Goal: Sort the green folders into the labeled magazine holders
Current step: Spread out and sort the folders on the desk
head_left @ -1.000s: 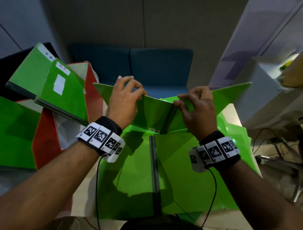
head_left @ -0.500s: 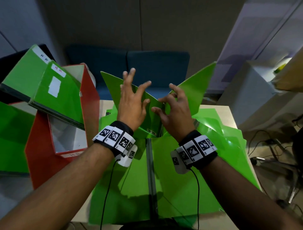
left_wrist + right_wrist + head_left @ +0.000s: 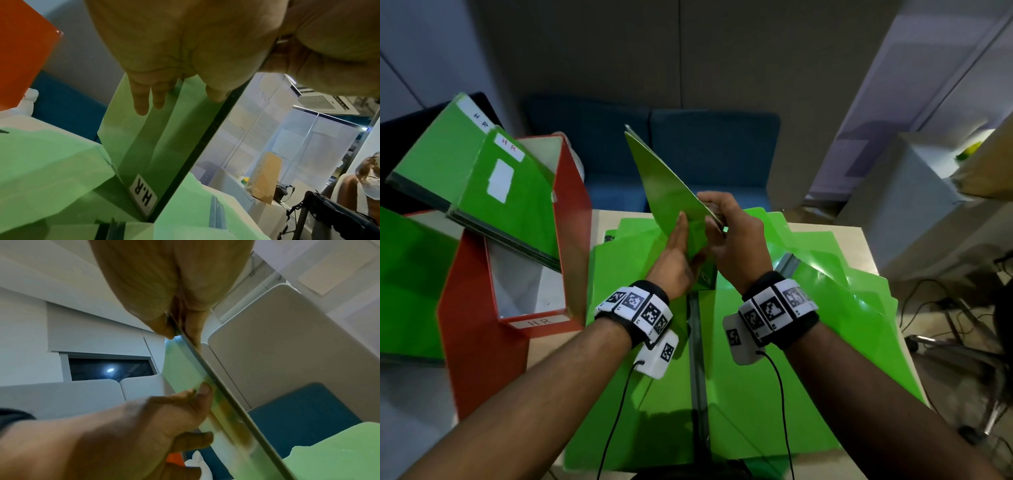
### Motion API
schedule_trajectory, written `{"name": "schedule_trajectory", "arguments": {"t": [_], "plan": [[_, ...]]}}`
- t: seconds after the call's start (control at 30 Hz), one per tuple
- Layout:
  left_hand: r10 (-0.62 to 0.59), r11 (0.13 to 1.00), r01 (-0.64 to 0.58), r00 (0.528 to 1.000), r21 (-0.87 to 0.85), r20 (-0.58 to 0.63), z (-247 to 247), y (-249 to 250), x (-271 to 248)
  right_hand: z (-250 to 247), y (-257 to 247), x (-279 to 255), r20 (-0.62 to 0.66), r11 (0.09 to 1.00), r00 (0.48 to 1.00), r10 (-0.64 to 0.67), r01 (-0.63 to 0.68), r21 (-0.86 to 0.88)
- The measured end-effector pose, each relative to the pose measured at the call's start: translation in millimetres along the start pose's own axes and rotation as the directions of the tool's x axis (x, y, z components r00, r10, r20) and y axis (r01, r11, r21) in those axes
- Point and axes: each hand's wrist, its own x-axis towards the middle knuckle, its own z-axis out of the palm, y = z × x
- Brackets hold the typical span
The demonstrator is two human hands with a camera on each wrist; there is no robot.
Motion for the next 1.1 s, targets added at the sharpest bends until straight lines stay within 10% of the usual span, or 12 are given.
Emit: {"name": "schedule_trajectory", "arguments": {"t": [0.53, 0.8, 1.1], "plan": [[-0.401, 0.896, 0.366, 0.91, -0.25, -0.106, -22, -42, -8, -78, 7, 16, -0.34, 0.979, 0.936, 0.09, -0.02, 0.204], [-0.338, 0.904, 0.219, 0.891, -0.366, -0.302, -79, -40, -29, -66, 47, 21, -0.375, 0.968, 0.902, 0.213, -0.143, 0.206], [-0.23, 0.883, -0.08, 0.785, -0.462, -0.576, -181, 10, -74, 33, 59, 26, -0.101, 0.917, 0.922, 0.375, -0.352, 0.189]]}}
